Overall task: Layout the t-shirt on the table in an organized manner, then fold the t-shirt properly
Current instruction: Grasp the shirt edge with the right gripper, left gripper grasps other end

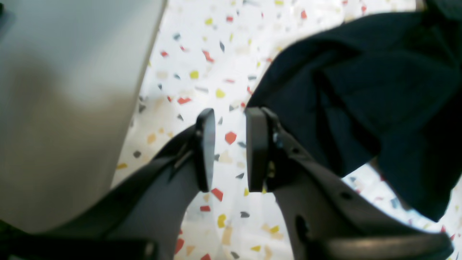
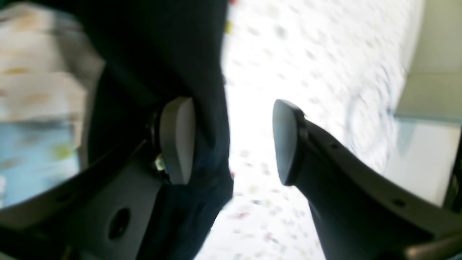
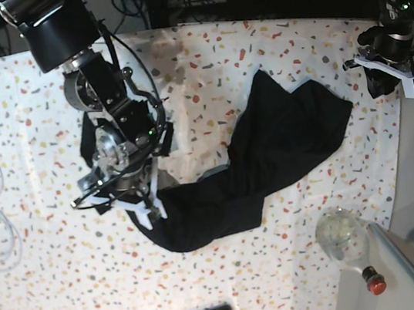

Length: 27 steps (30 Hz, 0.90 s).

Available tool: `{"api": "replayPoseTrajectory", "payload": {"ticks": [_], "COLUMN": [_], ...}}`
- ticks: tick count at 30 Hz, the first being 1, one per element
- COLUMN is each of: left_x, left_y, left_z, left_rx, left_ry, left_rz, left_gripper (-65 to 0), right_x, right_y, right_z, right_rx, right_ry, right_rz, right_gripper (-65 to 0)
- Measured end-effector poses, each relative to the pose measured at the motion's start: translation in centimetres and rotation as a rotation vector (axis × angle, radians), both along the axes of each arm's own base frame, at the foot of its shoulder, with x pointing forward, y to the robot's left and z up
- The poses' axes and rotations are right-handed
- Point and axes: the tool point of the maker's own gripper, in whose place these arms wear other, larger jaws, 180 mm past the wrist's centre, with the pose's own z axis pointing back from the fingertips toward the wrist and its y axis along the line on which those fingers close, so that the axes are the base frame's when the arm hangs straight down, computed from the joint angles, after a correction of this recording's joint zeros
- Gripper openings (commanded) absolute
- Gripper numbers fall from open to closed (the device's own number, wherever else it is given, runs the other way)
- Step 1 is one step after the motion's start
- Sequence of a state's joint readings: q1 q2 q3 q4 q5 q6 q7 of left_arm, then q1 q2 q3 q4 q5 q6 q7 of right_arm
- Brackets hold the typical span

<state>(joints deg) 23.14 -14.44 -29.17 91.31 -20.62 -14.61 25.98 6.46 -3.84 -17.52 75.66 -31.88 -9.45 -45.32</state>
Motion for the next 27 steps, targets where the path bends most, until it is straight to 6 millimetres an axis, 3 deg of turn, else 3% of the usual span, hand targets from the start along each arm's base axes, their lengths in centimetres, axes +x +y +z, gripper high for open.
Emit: {"api": "replayPoseTrajectory", "payload": {"ticks": [3, 5, 7, 10, 12, 17, 23, 27], "left_x": [-0.1, 0.1, 0.2, -0.1, -0.1, 0.7, 0.5, 0.6], "left_y": [0.3, 0.4, 0.4, 0.4, 0.5, 0.5, 0.7, 0.6], "left_z": [-0.8, -1.1, -1.2, -1.4, -1.4, -1.0, -1.3, -1.3], "left_rx": [-0.010, -0.016, -0.022, -0.024, -0.022, -0.023, -0.024, -0.025], "left_ry": [0.016, 0.018, 0.017, 0.026, 0.025, 0.007, 0.015, 0.012], "left_rz": [0.022, 0.028, 0.030, 0.026, 0.032, 0.032, 0.039, 0.039], "left_gripper": [-50.7, -50.8, -50.8, -50.8, -50.8, -50.8, -50.8, -50.8], "right_x": [1.5, 1.4, -0.1, -2.6, -2.6, -0.2, 0.4, 1.0], "right_y": [-2.2, -2.1, 0.4, 5.6, 6.5, 3.7, 4.9, 4.6], "right_z": [1.7, 3.5, 4.0, 2.3, 1.9, 1.3, -0.6, -0.6], "right_rx": [-0.017, -0.023, -0.001, 0.060, 0.062, -0.021, 0.050, 0.048], "right_ry": [-0.054, -0.115, -0.132, -0.064, -0.060, -0.046, 0.026, 0.002], "right_rz": [-0.039, -0.021, 0.042, 0.170, 0.192, 0.158, 0.155, 0.170], "right_gripper": [-33.0, -33.0, -33.0, -33.0, -33.0, -33.0, -33.5, -43.7]}}
